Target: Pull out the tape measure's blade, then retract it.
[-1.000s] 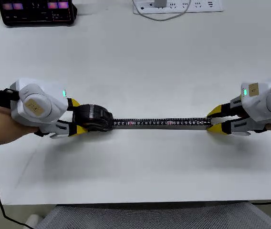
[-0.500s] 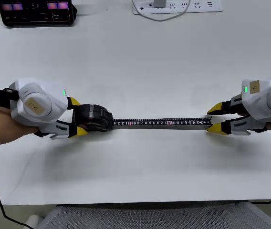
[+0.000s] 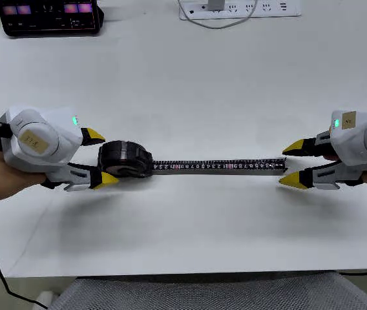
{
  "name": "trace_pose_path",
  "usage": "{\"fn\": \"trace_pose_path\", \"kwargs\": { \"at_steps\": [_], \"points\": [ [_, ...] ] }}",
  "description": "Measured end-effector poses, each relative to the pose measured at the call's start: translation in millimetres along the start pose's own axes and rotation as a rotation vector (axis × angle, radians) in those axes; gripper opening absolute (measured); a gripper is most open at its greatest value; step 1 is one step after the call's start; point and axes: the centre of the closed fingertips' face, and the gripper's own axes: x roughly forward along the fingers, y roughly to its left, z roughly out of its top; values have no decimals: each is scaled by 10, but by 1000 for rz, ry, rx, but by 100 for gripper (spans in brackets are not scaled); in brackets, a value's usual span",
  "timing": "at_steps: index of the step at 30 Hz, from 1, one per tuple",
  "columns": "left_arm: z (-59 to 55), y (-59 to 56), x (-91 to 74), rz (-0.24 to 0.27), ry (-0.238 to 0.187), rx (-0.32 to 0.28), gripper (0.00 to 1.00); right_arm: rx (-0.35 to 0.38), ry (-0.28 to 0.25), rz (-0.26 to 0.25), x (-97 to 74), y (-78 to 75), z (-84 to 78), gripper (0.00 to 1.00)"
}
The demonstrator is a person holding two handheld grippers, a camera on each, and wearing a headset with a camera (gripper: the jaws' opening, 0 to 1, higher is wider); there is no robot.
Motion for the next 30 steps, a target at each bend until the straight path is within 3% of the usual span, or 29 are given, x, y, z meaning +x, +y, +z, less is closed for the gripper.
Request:
{"fn": "trace_pose_path", "kwargs": {
  "at_steps": [8, 18, 24, 30],
  "points": [
    [50, 1, -141, 52, -47, -35, 45, 37, -24, -47, -96, 23, 41, 36],
    [20, -22, -255, 93, -90, -120, 49, 100, -69, -107, -176, 36, 113, 43],
    [75, -49, -345, 126, -163, -163, 50, 133, -83, -138, -229, 55, 126, 48],
    [35, -70, -379, 152, -166, -190, 51, 165, -114, -150, -288, 108, 195, 52]
  ]
}}
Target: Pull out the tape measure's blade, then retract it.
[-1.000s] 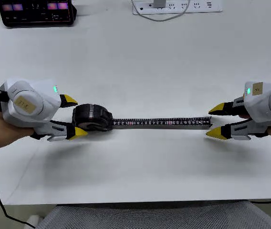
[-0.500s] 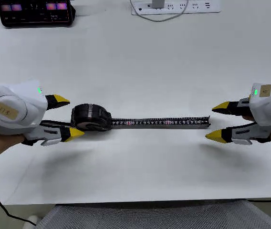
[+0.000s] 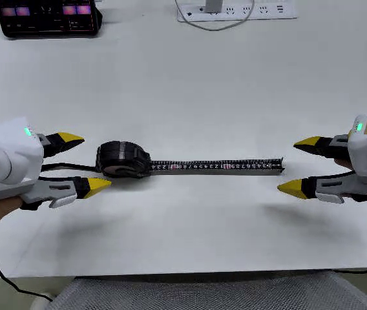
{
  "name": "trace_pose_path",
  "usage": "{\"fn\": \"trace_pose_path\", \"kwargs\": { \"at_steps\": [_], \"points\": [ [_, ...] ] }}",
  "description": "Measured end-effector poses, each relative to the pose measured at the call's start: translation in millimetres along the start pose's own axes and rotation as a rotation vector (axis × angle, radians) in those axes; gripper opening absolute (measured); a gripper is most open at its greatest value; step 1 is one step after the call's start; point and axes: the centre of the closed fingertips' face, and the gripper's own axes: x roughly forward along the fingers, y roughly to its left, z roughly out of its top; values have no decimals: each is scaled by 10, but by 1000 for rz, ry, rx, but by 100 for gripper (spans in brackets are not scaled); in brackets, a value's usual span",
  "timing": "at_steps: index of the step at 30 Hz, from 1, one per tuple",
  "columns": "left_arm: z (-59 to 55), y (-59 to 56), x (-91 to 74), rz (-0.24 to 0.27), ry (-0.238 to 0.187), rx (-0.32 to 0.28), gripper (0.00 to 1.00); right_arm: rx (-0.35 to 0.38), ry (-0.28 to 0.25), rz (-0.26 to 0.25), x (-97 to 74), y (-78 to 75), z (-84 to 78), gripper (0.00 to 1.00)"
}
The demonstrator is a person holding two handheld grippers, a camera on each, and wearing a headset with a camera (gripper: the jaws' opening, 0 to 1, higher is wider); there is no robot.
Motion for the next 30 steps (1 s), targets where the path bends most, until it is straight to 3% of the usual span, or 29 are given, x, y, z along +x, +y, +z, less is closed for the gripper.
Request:
{"fn": "trace_pose_path", "kwargs": {
  "at_steps": [11, 30],
  "points": [
    [-62, -22, -113, 71, -35, -72, 54, 19, -14, -33, -66, 57, 20, 57],
    [-165, -177, -227, 116, -61, -153, 64, 60, -46, -82, -162, 185, 0, 65]
  ]
}}
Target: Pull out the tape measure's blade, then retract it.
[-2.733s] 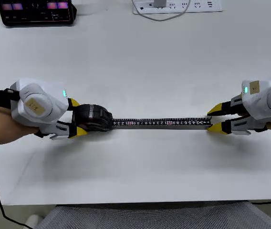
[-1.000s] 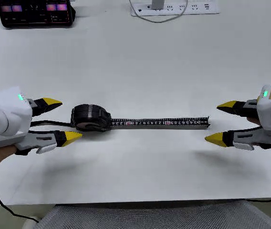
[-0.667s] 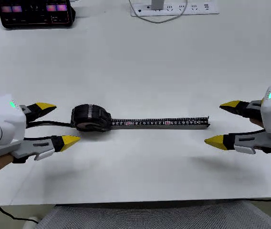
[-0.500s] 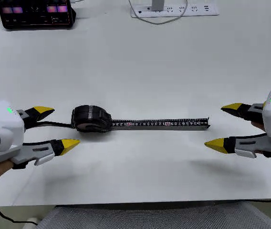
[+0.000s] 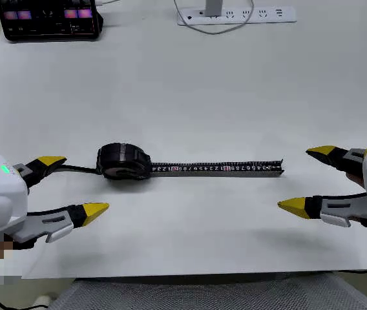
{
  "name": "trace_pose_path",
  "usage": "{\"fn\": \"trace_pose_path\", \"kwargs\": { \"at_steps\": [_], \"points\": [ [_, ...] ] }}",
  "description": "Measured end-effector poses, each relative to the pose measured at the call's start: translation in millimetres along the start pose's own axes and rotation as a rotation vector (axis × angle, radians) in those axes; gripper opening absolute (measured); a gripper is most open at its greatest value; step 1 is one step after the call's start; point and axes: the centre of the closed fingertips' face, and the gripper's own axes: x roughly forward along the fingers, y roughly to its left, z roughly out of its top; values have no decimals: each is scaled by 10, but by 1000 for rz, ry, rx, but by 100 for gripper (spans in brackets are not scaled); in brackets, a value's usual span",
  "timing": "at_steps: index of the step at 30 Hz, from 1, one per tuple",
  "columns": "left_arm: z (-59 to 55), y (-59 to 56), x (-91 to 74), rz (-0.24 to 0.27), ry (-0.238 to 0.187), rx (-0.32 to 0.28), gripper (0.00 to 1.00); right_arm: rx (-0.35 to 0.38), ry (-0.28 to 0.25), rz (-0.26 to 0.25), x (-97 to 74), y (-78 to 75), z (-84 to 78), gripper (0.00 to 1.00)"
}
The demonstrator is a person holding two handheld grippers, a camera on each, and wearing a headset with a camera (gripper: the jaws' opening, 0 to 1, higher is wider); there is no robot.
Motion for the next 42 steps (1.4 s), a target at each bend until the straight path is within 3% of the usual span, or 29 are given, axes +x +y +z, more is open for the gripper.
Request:
{"fn": "trace_pose_path", "kwargs": {
  "at_steps": [2, 5, 14, 21, 32, 42],
  "points": [
    [24, 3, -21, 7, -21, -18, 66, 3, -4, -1, -2, 18, -6, 67],
    [-2, -6, -30, 10, -20, -30, 66, 6, -15, 2, -11, 58, 0, 68],
    [-59, -110, -89, 5, -52, -70, 76, 17, -39, -17, -56, 112, -25, 74],
    [-73, -198, -134, 16, -68, -81, 78, 27, -62, -38, -87, 184, -39, 76],
    [-165, -275, -171, 31, -62, -99, 81, 45, -81, -79, -127, 281, -104, 80],
    [-173, -317, -174, 35, -68, -109, 82, 57, -95, -102, -134, 318, -144, 81]
  ]
}}
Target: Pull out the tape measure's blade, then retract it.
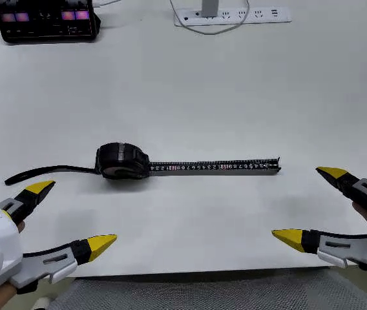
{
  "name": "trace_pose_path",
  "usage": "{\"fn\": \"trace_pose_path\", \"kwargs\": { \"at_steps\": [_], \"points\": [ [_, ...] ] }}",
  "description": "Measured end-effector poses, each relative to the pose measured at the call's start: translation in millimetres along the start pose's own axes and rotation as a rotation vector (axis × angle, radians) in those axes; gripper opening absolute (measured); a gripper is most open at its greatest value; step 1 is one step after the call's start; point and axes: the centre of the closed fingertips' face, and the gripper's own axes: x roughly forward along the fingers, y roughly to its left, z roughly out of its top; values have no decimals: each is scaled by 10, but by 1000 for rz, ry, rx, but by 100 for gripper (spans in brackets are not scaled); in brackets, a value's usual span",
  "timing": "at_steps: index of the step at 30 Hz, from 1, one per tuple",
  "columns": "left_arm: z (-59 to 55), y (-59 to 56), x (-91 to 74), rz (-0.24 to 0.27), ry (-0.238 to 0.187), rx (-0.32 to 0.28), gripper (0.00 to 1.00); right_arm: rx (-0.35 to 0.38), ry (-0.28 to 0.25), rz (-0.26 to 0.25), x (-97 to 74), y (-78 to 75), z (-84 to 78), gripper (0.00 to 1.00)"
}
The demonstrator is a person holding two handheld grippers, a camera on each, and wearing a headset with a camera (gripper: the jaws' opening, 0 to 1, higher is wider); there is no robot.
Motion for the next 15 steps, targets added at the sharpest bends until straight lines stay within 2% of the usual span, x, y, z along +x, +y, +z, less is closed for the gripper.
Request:
{"fn": "trace_pose_path", "kwargs": {
  "at_steps": [15],
  "points": [
    [19, 8, -7, 4, -2, 4, 83, 3, 0, -2, -5, 46, -12, 83]
  ]
}}
